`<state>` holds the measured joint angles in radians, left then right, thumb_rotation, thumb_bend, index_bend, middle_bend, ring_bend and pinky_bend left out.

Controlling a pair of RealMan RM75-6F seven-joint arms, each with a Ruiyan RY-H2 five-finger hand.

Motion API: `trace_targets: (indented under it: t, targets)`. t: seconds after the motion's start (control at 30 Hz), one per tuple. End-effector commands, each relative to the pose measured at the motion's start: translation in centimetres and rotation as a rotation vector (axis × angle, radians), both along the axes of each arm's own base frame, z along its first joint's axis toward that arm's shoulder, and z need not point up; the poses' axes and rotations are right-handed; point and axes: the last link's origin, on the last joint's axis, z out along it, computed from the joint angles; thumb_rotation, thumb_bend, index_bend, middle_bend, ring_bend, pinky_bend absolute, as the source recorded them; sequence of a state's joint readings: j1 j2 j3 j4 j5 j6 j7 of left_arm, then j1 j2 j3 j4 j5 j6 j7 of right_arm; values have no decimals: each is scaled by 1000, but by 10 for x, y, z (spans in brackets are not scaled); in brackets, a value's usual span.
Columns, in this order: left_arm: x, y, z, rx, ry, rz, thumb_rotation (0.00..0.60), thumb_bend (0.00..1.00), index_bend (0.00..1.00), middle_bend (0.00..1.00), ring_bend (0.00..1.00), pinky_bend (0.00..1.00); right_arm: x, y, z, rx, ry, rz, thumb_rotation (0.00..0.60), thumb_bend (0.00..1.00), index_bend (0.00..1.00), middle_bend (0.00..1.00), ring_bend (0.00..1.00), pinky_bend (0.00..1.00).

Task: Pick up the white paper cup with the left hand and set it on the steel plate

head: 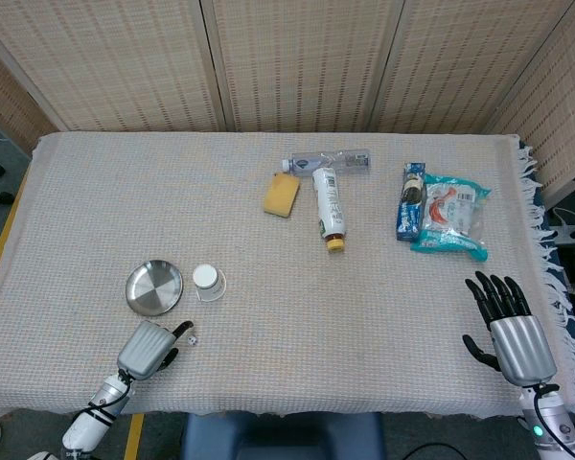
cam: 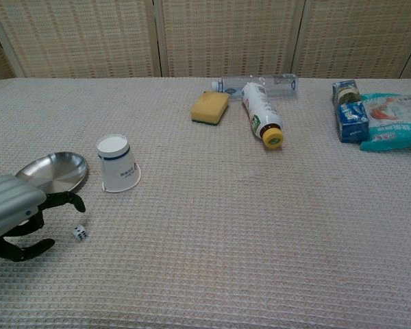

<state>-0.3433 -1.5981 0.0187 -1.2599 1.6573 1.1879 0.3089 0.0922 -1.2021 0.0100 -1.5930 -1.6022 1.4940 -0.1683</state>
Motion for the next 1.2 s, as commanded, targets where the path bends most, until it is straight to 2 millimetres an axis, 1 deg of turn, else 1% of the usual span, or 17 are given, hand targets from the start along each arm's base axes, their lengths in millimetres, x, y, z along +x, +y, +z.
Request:
trace_targets:
  t: [0.03, 0.17, 0.27, 0.57, 0.7, 0.87, 1.2]
  targets:
    - [-1, 2, -3, -4, 2, 9, 600, 379, 311, 1000, 995, 1000, 0, 0, 0, 3, 1, -2, 554, 175, 0, 0, 0, 0]
    - [-2, 3, -5, -4, 3, 4, 600, 378, 382, 1000, 995, 1000, -1, 0, -1, 6, 4, -7, 555, 176, 0, 0, 0, 0]
    - [-2, 2, -7, -4, 4, 1, 600, 378, 416, 1000, 994, 1000, -1, -1, -1, 6, 6, -10, 555, 176, 0, 0, 0, 0]
    - [0, 1, -8, 6, -5, -21, 600, 378, 394, 1000, 995, 1000, -1, -1, -3, 17, 11, -19, 555, 175, 0, 0, 0, 0]
    - [2, 3, -11, 17, 2, -34, 600, 378, 367, 1000, 995, 1000, -3, 0, -4, 30, 18, -36, 555, 176, 0, 0, 0, 0]
    - [5, 4, -14, 16, 1, -49, 600, 379, 366, 1000, 994, 1000, -3, -1, -5, 37, 22, -49, 554, 175, 0, 0, 0, 0]
    - [7, 5, -18, 13, 0, -64, 600, 378, 464, 1000, 998, 1000, -3, -1, -3, 35, 21, -57, 554, 175, 0, 0, 0, 0]
